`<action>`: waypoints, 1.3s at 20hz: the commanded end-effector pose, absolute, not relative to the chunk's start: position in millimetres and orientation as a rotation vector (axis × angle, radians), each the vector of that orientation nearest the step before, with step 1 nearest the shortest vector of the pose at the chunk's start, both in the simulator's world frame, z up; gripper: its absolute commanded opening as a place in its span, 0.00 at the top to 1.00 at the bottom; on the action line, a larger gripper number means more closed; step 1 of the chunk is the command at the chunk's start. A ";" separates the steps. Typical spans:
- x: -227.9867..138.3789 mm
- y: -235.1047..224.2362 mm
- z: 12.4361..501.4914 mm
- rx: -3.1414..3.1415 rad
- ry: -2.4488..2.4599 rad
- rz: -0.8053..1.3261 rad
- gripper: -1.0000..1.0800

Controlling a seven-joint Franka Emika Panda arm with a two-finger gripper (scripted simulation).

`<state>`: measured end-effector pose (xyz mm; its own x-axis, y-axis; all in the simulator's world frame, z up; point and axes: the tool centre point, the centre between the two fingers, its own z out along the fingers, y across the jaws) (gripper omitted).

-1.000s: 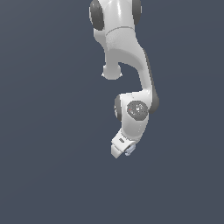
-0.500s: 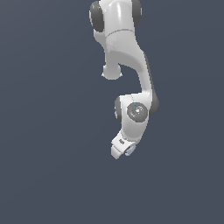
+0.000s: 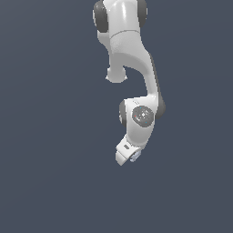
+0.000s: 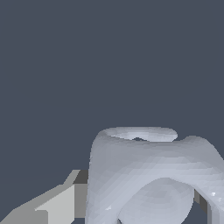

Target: Pick up the object and move it to a goal position.

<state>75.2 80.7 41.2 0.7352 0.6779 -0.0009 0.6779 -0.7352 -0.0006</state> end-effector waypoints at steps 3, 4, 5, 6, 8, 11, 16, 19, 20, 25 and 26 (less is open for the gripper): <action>71.9 83.3 50.1 -2.926 -1.143 0.000 1.00; 70.6 84.2 53.2 -2.926 -1.143 0.000 1.00; 69.0 85.3 56.9 -2.926 -1.143 0.000 1.00; 67.3 86.4 60.9 -2.926 -1.143 0.000 1.00; 63.2 89.4 70.4 -2.927 -1.144 0.001 1.00; 55.6 94.6 88.4 -2.927 -1.144 0.001 1.00; 38.5 106.7 129.0 -2.927 -1.145 0.001 1.00; 26.3 115.5 158.1 -2.928 -1.145 0.001 1.00; 22.2 118.4 168.1 -2.928 -1.145 0.001 1.00; 0.4 134.1 221.1 -2.928 -1.146 0.002 1.00; -4.2 137.4 232.3 -2.928 -1.146 0.002 1.00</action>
<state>3.1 132.5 215.4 0.7345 0.6786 -0.0020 0.6786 -0.7345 0.0018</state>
